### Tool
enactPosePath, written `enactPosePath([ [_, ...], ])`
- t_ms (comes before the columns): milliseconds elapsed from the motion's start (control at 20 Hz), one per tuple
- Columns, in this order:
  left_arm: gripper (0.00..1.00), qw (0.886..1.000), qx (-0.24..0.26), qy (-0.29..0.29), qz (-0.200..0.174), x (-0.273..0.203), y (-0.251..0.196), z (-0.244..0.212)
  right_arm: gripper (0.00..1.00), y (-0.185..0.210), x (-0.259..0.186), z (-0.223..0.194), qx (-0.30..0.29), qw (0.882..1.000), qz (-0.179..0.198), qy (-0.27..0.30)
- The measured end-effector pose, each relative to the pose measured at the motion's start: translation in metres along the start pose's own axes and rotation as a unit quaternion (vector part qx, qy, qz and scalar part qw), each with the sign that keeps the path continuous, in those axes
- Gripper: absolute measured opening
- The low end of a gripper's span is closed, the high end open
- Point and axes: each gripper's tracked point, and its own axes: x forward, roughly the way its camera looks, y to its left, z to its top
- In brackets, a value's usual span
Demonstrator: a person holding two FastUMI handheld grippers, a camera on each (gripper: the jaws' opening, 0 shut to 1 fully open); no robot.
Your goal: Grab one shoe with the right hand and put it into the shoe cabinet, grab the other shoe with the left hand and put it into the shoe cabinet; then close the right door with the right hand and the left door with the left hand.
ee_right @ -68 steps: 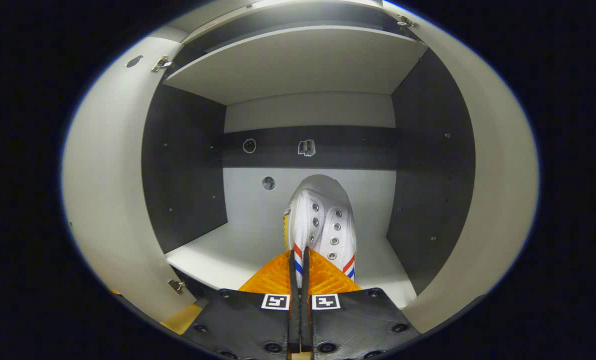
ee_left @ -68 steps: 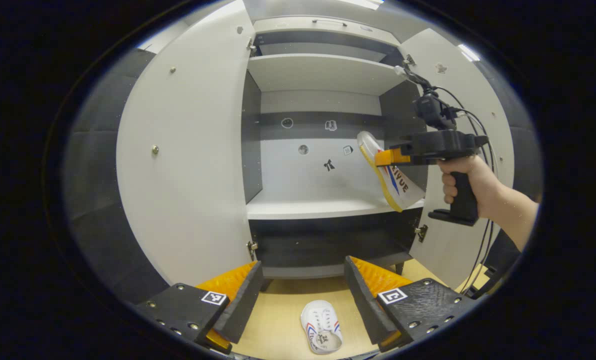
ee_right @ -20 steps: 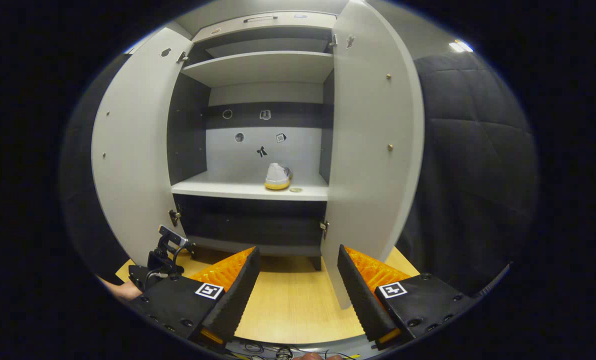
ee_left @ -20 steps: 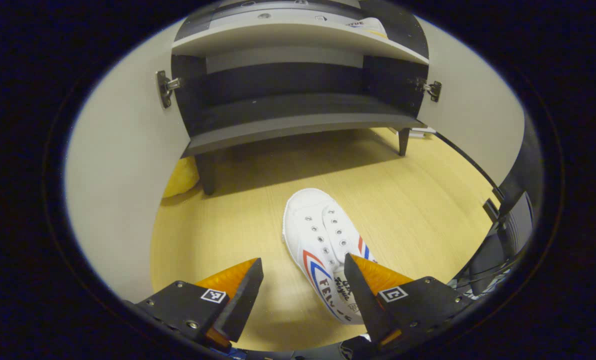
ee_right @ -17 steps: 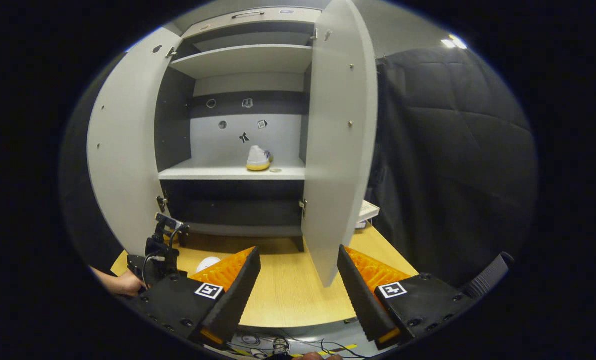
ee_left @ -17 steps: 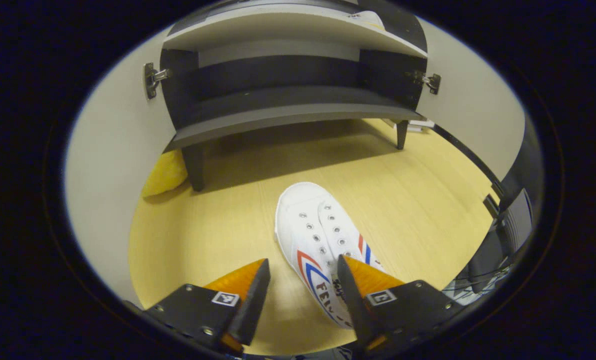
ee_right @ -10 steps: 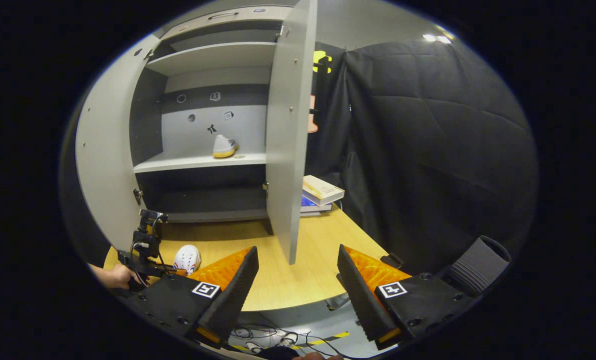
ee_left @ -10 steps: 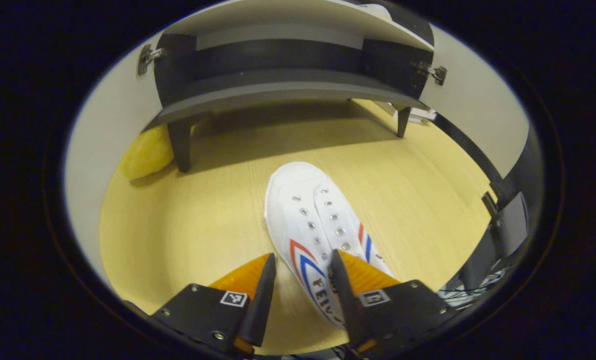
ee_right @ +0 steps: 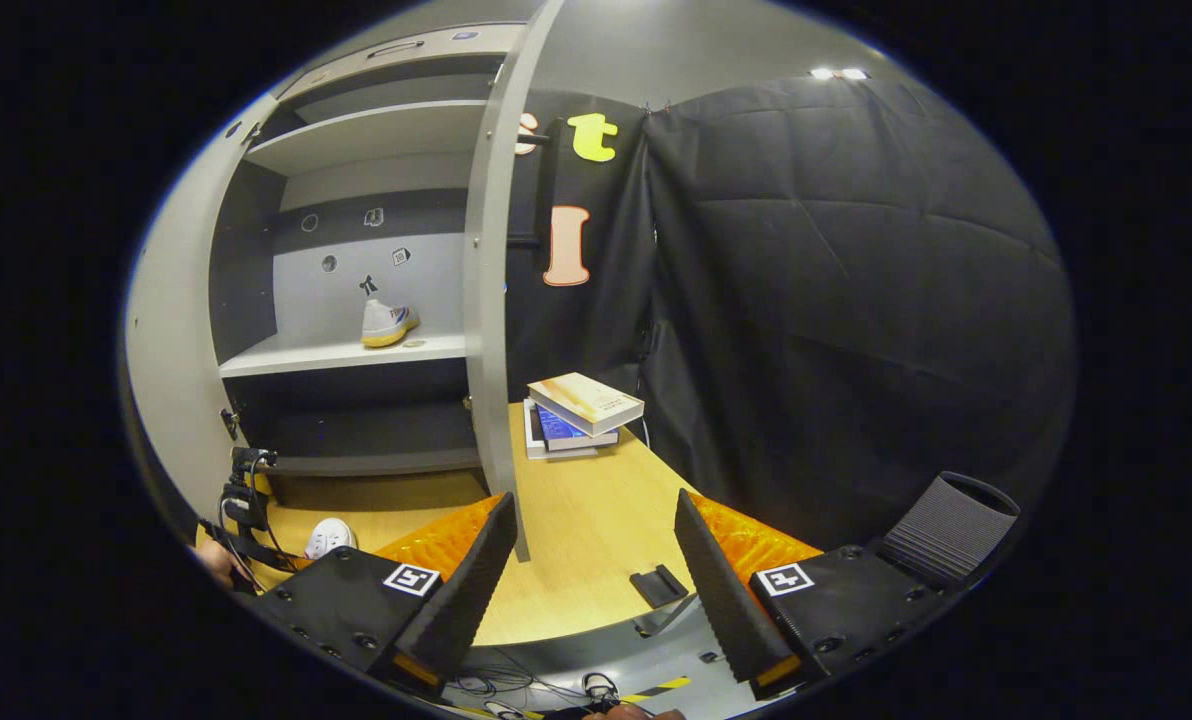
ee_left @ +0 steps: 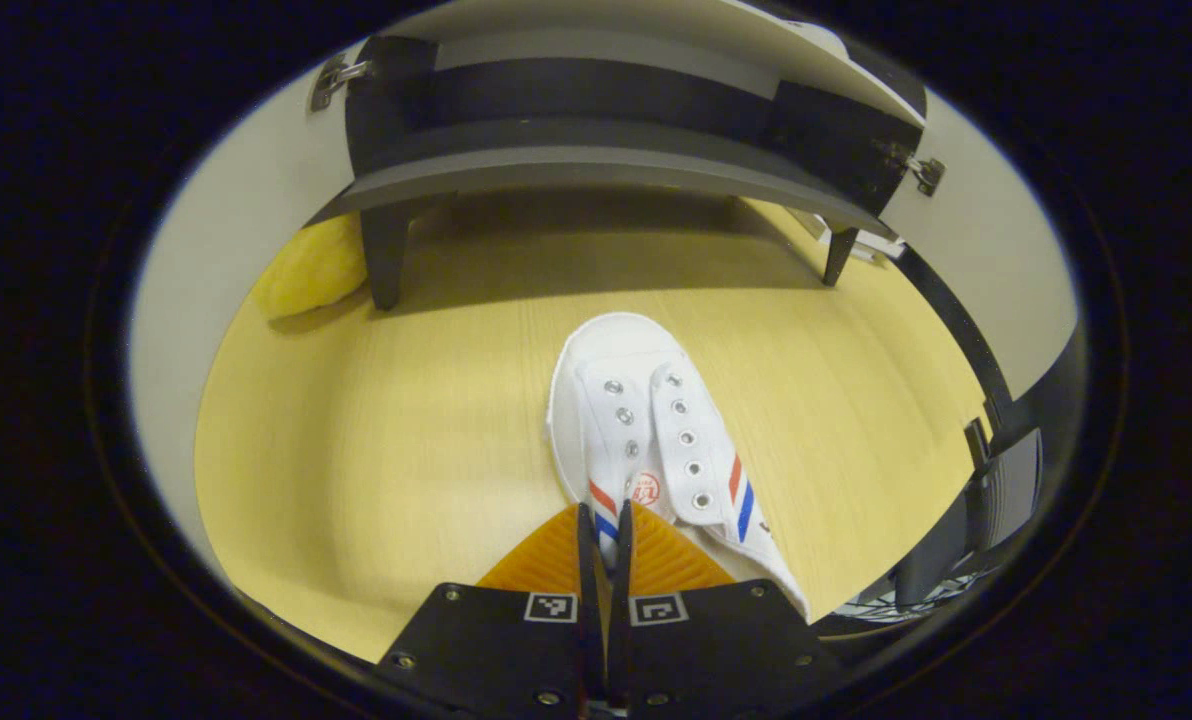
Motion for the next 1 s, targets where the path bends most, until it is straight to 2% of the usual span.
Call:
enactPosePath([
  [200,0.03,0.999,-0.023,-0.009,0.023,-0.007,-0.001,0.010,0.98,-0.018,0.034,0.008,0.010,1.000,0.011,-0.003],
  [500,0.02,0.998,-0.041,-0.044,0.029,-0.022,0.006,0.028,0.98,-0.053,0.084,0.029,0.025,1.000,0.007,-0.013],
  [750,0.02,0.993,-0.035,-0.110,0.040,-0.049,0.014,0.050,0.98,-0.063,0.115,0.052,0.028,0.999,0.010,-0.027],
  [1000,0.02,0.982,-0.062,-0.176,0.020,-0.072,0.020,0.065,0.97,-0.058,0.129,0.063,0.021,0.999,0.028,-0.030],
])
